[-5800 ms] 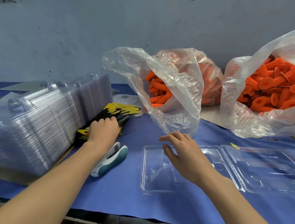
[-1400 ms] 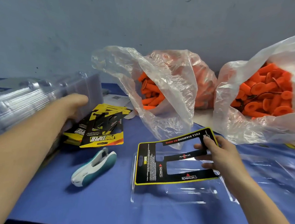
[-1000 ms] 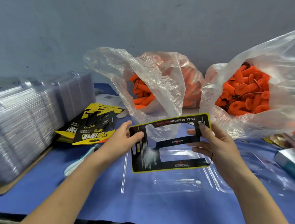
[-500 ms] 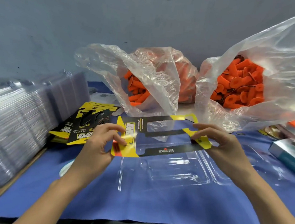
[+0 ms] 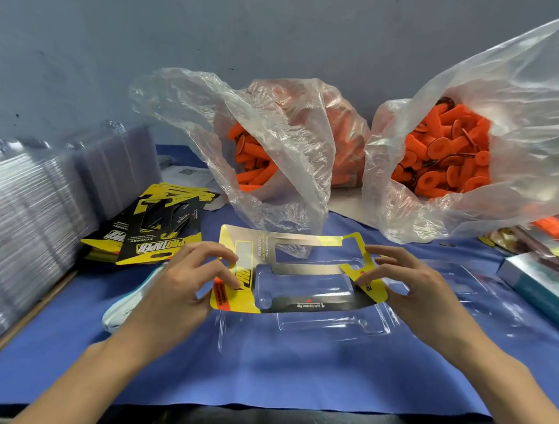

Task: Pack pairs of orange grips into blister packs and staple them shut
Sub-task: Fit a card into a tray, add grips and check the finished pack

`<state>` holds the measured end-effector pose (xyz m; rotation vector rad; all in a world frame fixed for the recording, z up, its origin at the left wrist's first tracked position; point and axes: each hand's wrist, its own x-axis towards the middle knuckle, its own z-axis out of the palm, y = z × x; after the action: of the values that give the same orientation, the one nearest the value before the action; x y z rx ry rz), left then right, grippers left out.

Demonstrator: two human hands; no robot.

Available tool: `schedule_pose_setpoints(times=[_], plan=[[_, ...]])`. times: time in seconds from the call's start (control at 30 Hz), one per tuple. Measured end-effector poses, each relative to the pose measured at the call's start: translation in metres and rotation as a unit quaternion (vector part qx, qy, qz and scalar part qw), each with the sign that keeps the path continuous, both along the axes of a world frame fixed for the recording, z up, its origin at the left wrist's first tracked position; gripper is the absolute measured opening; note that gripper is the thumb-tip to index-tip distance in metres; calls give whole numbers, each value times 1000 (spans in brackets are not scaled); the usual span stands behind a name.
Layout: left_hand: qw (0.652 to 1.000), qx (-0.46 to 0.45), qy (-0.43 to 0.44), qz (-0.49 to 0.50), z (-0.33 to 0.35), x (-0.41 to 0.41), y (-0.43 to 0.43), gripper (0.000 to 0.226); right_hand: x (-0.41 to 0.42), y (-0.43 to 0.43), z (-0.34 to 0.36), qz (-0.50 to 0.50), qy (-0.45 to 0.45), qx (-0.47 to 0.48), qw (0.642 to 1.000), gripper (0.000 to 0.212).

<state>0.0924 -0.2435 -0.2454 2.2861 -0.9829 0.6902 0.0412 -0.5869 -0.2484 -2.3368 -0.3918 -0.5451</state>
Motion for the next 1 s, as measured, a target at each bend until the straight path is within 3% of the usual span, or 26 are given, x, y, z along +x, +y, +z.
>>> schedule_pose_setpoints(times=[0.1, 0.23, 0.37, 0.43, 0.53, 0.7, 0.87, 1.0], plan=[[1000, -22, 9, 1, 2, 2, 0, 44, 1, 3, 1, -5, 8, 2, 1000, 40], [971, -211, 108, 17, 15, 3, -4, 30, 4, 15, 13, -9, -31, 119, 992, 25], [955, -270, 115, 48, 21, 5, -6, 16, 9, 23, 22, -4, -48, 196, 979, 35], [961, -250, 105, 47, 21, 3, -5, 12, 9, 24, 25, 2, -45, 228, 973, 39], [973, -215, 84, 25, 20, 0, -1, 13, 7, 20, 24, 5, -43, 206, 978, 39], [993, -115, 39, -4, 9, 1, 6, 18, 2, 12, 14, -9, -52, 115, 992, 23], [998, 46, -7, -31, -5, -2, 3, 11, -4, 1, 0, -38, -26, -64, 997, 31], [995, 90, -14, -28, -9, -9, 0, 19, -7, -4, -7, -34, -6, -116, 993, 40]])
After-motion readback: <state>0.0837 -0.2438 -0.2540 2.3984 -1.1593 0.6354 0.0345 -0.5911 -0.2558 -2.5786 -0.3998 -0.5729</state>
